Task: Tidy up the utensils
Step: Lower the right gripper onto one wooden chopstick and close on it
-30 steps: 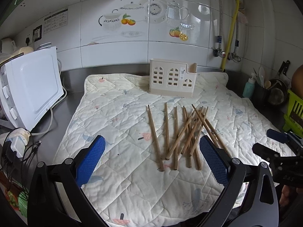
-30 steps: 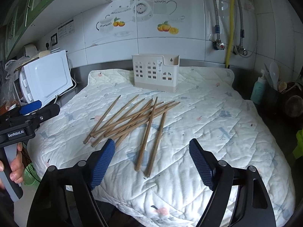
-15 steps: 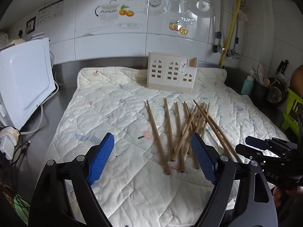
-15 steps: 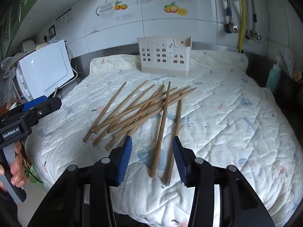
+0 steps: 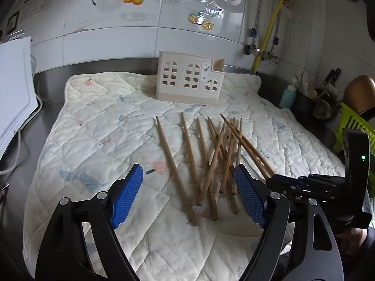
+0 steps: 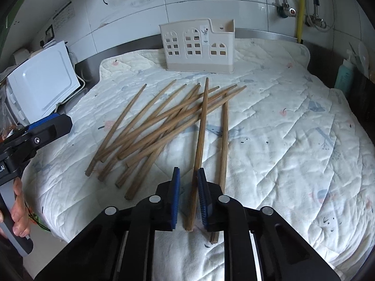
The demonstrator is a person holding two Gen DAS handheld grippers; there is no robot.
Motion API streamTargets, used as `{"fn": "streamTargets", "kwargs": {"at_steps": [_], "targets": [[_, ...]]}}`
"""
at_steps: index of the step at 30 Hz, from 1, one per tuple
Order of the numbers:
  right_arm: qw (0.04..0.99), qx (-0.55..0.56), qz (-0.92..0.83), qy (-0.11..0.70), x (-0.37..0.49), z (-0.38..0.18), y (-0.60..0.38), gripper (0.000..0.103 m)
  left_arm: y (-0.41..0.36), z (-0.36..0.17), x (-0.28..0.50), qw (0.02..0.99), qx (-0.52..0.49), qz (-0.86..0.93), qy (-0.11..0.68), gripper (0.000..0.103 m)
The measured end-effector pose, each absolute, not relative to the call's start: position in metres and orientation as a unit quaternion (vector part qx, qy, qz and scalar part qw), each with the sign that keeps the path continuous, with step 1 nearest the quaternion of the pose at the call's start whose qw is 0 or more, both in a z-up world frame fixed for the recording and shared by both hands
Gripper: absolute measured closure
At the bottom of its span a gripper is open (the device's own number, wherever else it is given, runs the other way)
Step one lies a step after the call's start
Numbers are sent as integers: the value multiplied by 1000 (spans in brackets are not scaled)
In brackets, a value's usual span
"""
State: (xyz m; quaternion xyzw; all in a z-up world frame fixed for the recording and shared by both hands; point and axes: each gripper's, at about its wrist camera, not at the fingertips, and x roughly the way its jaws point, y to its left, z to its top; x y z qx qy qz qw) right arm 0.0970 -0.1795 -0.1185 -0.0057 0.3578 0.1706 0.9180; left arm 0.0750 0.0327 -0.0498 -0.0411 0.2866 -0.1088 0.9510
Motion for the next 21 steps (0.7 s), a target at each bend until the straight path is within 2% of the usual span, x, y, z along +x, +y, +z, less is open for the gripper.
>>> {"fn": "streamTargets", "kwargs": {"at_steps": [6,9,12,14,16,21], "targets": [[913,7,165,373,102,-126,-185,91,21,-58,87,943,-30,-138,300,24],[913,14,166,371,102,-126,-187,94,15,-62,94,939,-21,-145,312,29],[917,13,163,365,101,-124,-190,96,9,-64,100,935,-6,-155,319,41],[917,16,165,363,101,-122,-192,96,4,-66,105,932,8,-160,324,59],[919,18,164,357,98,-119,-195,96,1,-66,110,930,18,-166,327,72],[927,16,164,337,92,-106,-200,96,-8,-68,116,923,37,-195,331,80]]}}
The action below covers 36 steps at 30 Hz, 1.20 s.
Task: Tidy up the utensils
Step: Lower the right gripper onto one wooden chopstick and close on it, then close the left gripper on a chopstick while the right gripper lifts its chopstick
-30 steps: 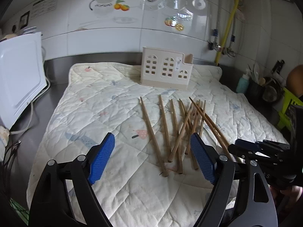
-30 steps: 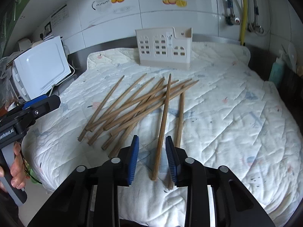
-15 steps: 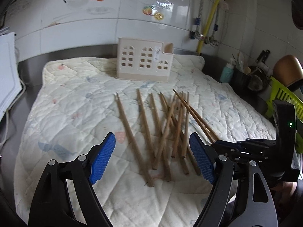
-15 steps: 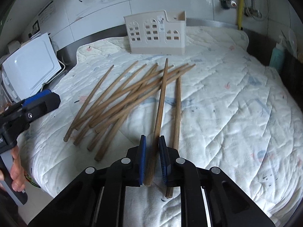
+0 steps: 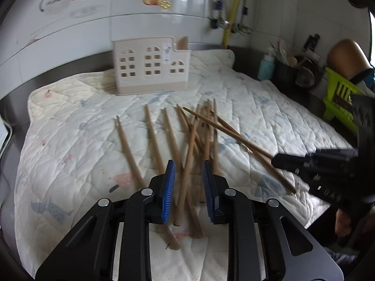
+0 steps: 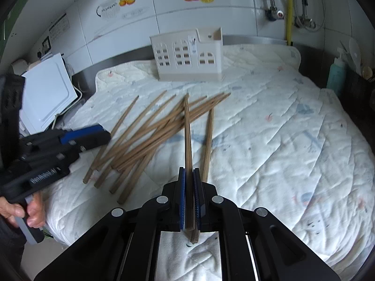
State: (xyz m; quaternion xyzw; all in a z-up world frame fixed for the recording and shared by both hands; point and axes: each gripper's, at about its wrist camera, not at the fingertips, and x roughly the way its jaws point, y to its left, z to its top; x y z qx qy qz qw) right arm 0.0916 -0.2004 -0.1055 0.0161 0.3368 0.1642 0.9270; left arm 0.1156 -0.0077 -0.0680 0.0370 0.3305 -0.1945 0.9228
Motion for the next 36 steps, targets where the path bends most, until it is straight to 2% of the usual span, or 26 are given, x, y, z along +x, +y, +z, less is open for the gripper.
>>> {"fn": "streamTargets", "kwargs": {"at_steps": [12,27,28,29,36], "targets": [[940,11,162,299,88,-76,-213,96,-11,-84,129,910,49,-195,362,80],[941,10,161,297,91,-74,-212,96,-23,-94,132,912,99,-170,360,80],[941,11,161,296,92,-74,-213,96,-24,-94,133,912,102,-170,360,82],[942,12,161,296,92,-74,-214,96,-25,-95,133,910,103,-172,362,96],[944,17,157,291,92,-70,-221,96,-24,-93,132,914,92,-171,356,96]]}}
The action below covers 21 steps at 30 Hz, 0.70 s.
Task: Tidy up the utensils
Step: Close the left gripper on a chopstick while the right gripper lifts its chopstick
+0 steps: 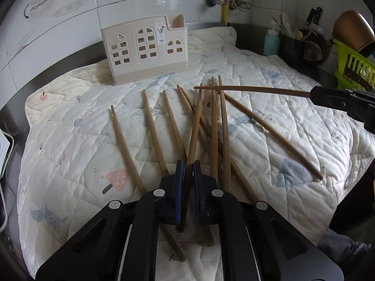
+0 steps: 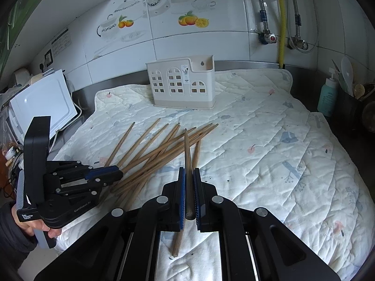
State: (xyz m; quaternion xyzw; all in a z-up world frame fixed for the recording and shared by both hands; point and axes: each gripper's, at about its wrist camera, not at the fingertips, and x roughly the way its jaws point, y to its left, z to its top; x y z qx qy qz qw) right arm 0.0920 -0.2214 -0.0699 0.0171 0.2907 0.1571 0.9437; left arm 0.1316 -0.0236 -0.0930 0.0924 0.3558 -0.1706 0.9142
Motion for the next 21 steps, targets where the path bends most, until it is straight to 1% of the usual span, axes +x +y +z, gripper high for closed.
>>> {"fn": "streamTargets", "kwargs": {"at_steps": [9,21], "targets": [[947,11,157,280,89,-61,-230,96,-20,-87,130,914,60,-179,358,98],[948,3,186,259,96,-21,-237,96,-5,-50,123,932,13,-174,317,98]]}}
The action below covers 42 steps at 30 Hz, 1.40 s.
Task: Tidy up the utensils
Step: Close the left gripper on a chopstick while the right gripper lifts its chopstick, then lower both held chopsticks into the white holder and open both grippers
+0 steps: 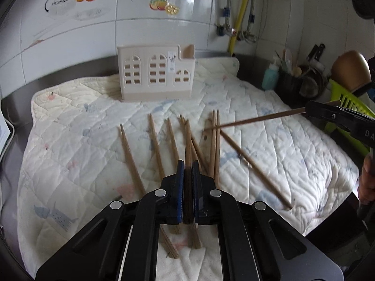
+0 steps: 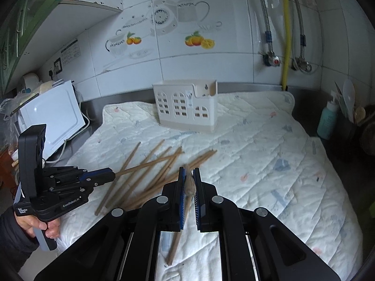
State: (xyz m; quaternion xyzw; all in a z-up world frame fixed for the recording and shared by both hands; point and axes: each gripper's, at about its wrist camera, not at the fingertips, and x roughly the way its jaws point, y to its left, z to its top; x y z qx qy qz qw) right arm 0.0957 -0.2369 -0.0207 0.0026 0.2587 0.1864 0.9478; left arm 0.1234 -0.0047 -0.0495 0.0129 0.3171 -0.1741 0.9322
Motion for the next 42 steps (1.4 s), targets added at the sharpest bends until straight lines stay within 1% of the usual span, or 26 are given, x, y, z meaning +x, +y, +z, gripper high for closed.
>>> {"fn": "streamTargets", "kwargs": {"at_steps": [10,15,24,28,31,36,42], "targets": [[936,9,231,266,129,26,-245,96,11,-18,148,938,-34,-166,302,98],[931,2,246,269,154,51,-245,96,15,-1,163,940,-40,-163,295,98],[932,-16,247,264,207,101,-235,96,12,33,199,944,-22,-156,289,98],[940,-34,231,249,236,125,-228,96,9,53,218,948,-3,-148,283,98],[946,-39,219,235,256,142,-222,96,10,70,233,950,0,-145,276,98],[956,-41,199,214,289,164,-212,96,6,112,249,960,27,-135,244,98],[958,-54,182,213,322,161,-198,96,4,174,275,975,30,-117,184,98]]}}
